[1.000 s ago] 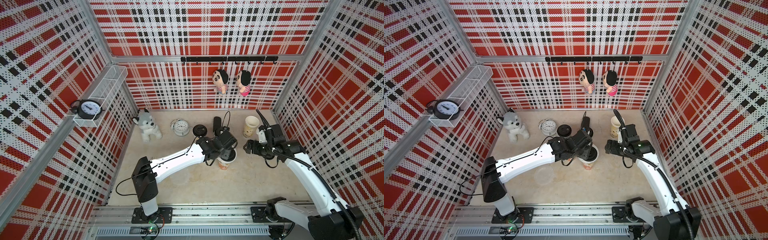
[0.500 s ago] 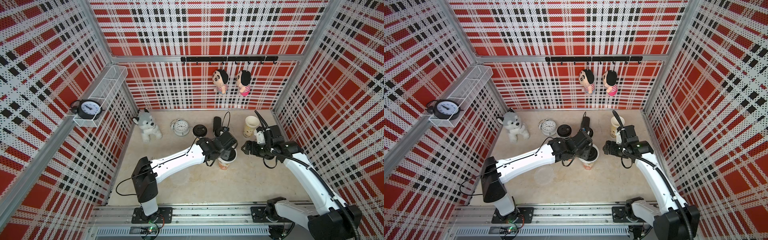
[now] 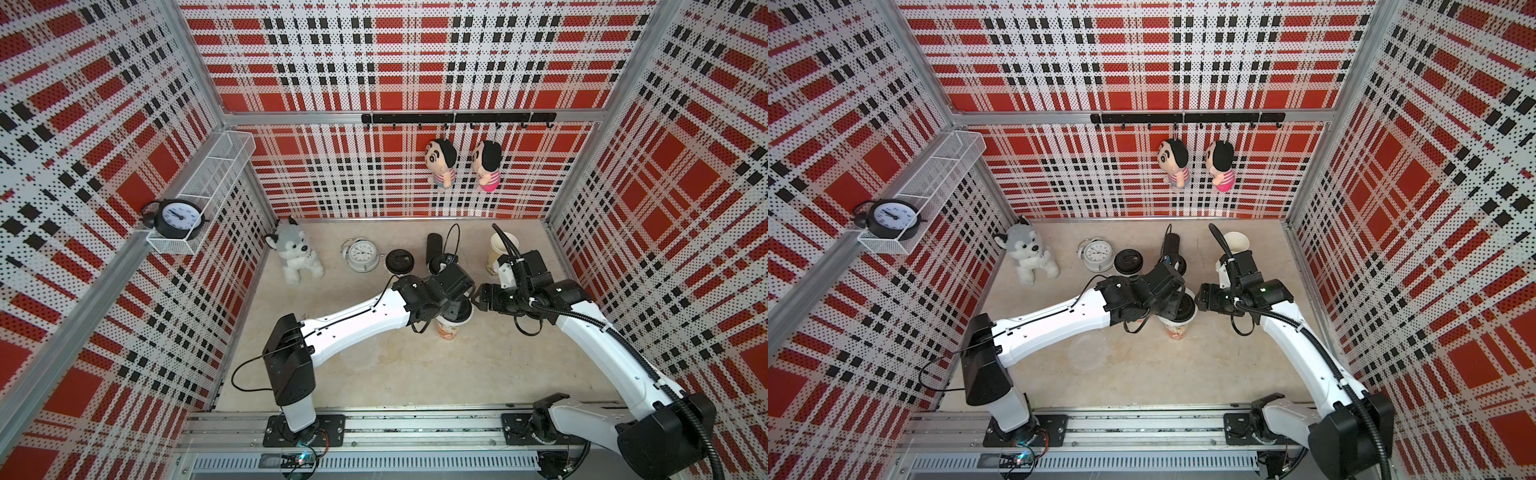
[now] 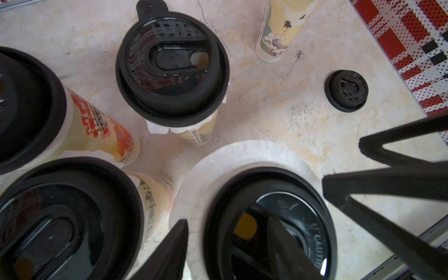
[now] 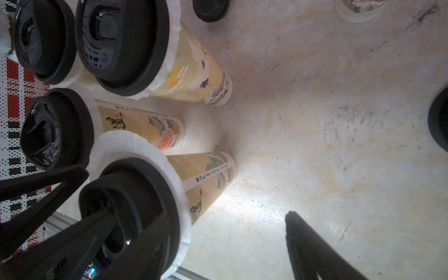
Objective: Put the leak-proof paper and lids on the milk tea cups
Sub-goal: Secure the cup lid on the cup.
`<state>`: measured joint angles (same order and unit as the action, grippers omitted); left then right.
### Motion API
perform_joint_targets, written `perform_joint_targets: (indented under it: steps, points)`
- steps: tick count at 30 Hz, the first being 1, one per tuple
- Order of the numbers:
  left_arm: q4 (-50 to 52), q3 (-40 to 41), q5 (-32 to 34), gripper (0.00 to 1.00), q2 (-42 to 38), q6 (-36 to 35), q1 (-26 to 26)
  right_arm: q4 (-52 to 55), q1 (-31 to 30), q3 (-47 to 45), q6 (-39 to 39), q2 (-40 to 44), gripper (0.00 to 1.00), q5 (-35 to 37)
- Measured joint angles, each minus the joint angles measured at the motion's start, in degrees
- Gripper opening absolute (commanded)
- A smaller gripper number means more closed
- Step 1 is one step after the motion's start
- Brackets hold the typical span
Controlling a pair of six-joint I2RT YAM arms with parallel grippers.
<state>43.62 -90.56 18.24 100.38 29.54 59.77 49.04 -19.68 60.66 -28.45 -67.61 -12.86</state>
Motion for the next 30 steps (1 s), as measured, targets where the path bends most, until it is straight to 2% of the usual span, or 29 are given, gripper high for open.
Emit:
perform_joint_targets:
  steps: [30]
  points:
    - [-0.48, 1.07, 0.28, 0.55, -0.44, 0.55, 0.20, -3.39, -2.86, -3.34, -1.62, 0.04, 0.76, 2.23]
